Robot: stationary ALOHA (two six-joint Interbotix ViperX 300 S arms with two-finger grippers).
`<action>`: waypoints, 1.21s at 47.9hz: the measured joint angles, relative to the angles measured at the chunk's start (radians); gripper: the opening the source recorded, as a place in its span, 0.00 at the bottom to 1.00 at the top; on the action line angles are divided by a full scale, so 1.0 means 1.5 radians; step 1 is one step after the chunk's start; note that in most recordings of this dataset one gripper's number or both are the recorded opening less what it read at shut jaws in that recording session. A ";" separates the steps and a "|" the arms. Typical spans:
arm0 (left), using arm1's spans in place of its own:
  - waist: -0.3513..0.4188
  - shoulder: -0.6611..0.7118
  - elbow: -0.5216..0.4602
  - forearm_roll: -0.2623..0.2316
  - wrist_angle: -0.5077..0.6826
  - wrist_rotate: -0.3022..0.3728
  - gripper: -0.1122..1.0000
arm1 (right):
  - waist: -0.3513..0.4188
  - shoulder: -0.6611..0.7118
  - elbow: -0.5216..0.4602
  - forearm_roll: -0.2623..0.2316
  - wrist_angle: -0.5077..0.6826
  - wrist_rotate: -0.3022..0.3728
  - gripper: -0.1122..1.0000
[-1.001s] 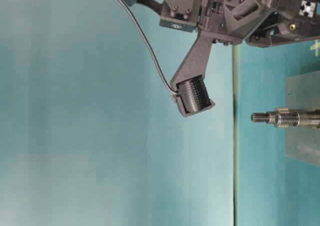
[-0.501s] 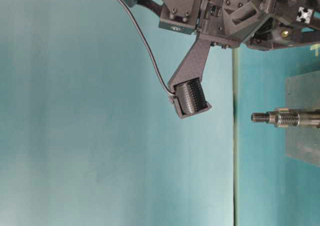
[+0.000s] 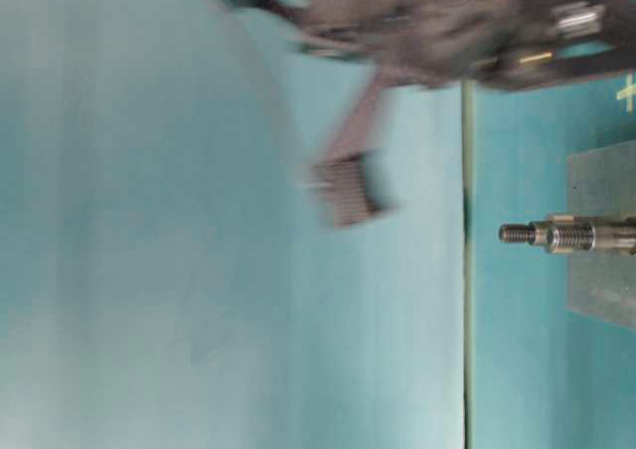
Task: Insert the washer onto the shaft.
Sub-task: 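Carry the lower washer left over the lower shaft, then lower the washer onto the lower shaft and open the gripper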
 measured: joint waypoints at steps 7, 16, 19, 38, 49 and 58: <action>0.000 0.000 0.000 0.000 0.000 0.000 0.10 | 0.000 -0.011 -0.054 0.000 0.036 0.000 0.39; 0.000 -0.001 0.000 0.000 0.000 -0.001 0.10 | 0.004 -0.001 -0.122 0.000 0.050 0.000 0.39; 0.000 0.000 0.000 0.000 0.000 -0.001 0.10 | 0.006 0.013 -0.145 0.000 0.051 0.000 0.39; 0.000 -0.001 0.000 0.000 -0.005 -0.002 0.10 | 0.010 0.079 -0.217 0.000 0.097 -0.027 0.39; 0.000 -0.001 0.001 0.000 -0.005 -0.002 0.10 | 0.009 0.094 -0.221 0.000 0.097 -0.033 0.39; 0.000 0.000 0.001 0.000 -0.005 -0.002 0.10 | 0.009 0.099 -0.222 -0.001 0.099 -0.033 0.39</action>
